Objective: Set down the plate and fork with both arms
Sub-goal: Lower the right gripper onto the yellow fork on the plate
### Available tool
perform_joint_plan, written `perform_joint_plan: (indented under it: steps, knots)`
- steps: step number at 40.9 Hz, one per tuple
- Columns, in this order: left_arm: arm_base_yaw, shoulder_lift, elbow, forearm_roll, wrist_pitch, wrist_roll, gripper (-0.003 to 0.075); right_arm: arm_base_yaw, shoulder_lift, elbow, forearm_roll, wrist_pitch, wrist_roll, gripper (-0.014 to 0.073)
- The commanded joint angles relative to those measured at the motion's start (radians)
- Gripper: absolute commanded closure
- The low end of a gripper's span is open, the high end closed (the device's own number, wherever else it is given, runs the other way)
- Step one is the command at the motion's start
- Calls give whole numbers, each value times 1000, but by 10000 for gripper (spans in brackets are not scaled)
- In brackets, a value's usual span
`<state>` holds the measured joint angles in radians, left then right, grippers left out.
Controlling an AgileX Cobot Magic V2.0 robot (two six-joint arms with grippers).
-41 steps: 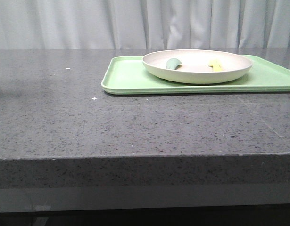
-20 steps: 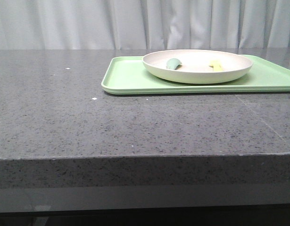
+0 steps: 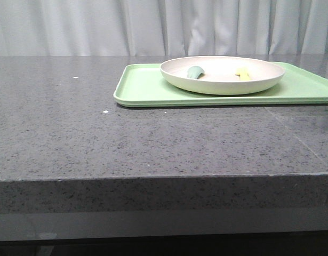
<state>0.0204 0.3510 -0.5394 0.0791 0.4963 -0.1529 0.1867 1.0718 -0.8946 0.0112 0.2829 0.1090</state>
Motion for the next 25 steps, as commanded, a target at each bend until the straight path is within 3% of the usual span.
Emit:
perform_joint_plan:
  steps: [1,13,25]
  knots:
    - [1,5,-27,-3,-75,0,738,60,104,-132,0,-23,-9,-7]
    - [1,5,-27,-3,-75,0,738,81,480,-559,-11,371,63,-7]
    - [1,5,-27,-3,-75,0,738,60,769,-851,-11,546,151,-7]
